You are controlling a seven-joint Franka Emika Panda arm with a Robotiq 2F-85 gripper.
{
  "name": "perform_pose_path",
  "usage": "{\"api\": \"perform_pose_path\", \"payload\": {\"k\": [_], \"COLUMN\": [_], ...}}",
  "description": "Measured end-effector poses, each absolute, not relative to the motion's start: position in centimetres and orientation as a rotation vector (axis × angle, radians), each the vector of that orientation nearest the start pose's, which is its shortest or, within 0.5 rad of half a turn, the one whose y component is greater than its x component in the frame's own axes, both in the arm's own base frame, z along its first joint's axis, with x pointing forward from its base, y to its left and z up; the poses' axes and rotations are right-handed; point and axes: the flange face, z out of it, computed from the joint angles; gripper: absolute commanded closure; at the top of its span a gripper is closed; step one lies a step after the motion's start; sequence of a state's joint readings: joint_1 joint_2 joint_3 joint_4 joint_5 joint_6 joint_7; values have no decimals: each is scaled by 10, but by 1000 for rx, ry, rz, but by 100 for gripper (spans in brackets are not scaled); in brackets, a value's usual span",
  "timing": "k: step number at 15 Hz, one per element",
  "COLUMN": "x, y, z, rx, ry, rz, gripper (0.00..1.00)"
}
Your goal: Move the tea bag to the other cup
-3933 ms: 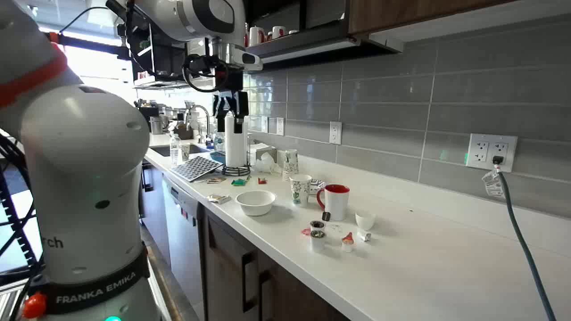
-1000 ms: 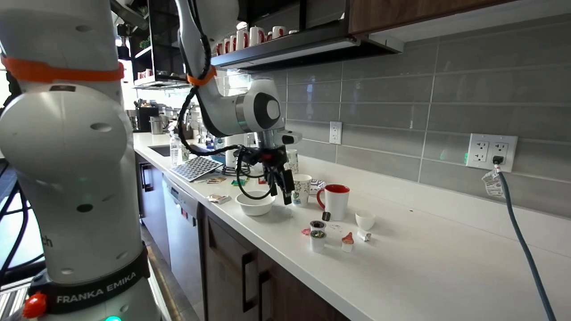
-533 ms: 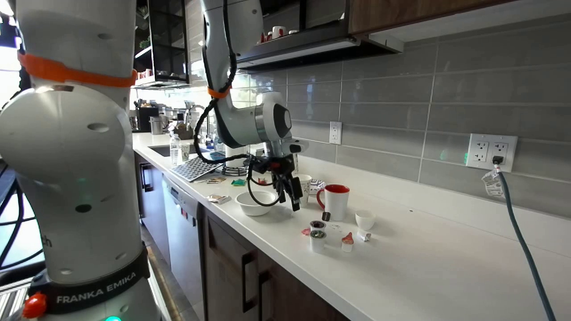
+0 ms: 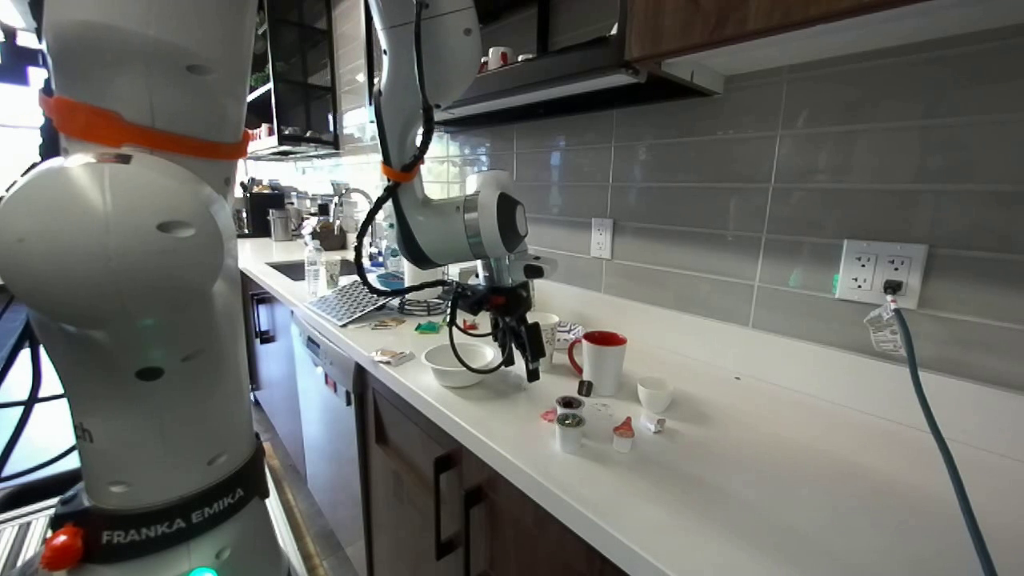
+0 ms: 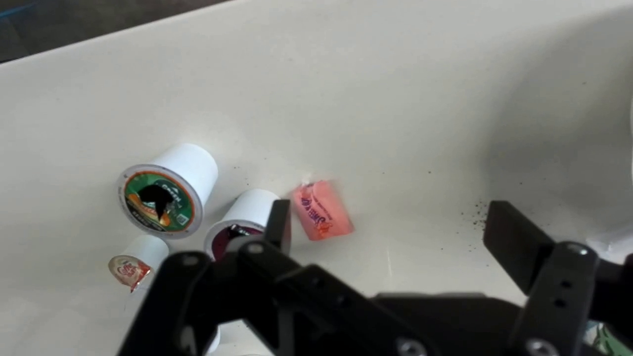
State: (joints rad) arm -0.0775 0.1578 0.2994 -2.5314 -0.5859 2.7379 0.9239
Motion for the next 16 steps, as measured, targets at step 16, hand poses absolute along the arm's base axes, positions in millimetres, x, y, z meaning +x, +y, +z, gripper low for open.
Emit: {"api": "perform_pose_path", "payload": {"k": [16], "x": [464], "y": [109], "z": [221], "rx": [-3245], "ry": [545], "rz": [-447], "gripper": [0]}}
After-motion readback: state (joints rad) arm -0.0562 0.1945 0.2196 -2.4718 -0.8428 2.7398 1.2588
